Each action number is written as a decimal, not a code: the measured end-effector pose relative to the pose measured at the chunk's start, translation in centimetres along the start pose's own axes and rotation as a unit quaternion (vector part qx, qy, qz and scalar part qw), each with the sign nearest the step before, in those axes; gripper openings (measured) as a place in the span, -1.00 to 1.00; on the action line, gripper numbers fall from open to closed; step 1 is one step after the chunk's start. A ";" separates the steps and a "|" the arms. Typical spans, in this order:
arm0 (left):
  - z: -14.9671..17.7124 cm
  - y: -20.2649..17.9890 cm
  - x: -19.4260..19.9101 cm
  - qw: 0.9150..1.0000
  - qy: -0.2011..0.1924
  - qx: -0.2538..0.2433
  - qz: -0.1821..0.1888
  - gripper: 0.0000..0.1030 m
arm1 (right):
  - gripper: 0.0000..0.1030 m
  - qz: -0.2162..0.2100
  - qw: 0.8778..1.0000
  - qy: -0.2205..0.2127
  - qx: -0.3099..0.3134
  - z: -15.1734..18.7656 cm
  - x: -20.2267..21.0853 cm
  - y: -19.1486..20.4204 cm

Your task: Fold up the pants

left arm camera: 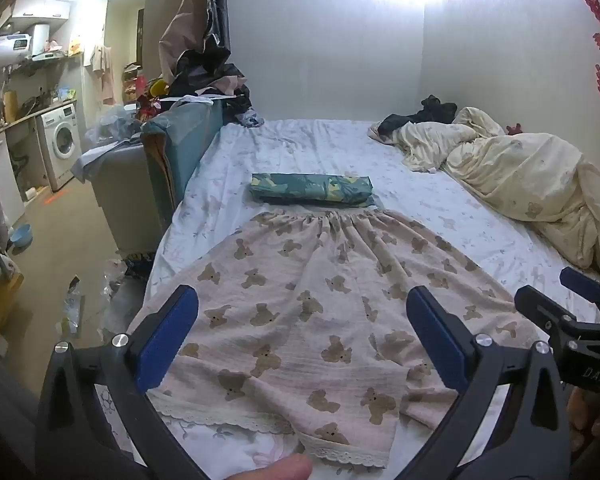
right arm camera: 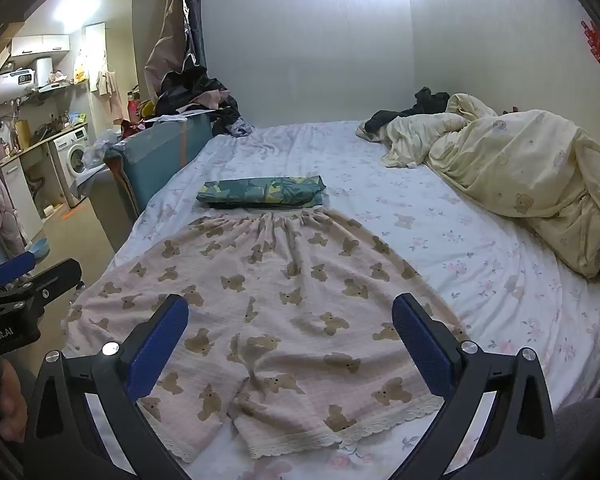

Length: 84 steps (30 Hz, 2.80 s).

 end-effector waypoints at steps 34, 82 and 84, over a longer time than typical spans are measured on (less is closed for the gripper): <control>-0.3 -0.1 -0.2 1.000 -0.005 -0.012 -0.002 0.99 | 1.00 -0.001 1.000 0.000 0.000 -0.1 0.1 0.1; -0.5 -0.4 0.2 1.000 -0.007 -0.017 -0.005 0.99 | 1.00 -0.002 1.000 0.005 -0.003 0.2 -0.4 0.3; -0.6 -0.4 0.2 1.000 -0.007 -0.017 -0.005 0.99 | 1.00 -0.002 1.000 0.006 -0.004 0.3 -0.5 0.3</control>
Point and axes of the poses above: each gripper's, at about its wrist camera, not at the fingertips, and x roughly against the way its jaws point, y to its left, z to its underside, the point moved 8 cm from there along -x, roughly the way its jaws point, and after that the axes turned 8 degrees about -x, right-handed, at the moved point
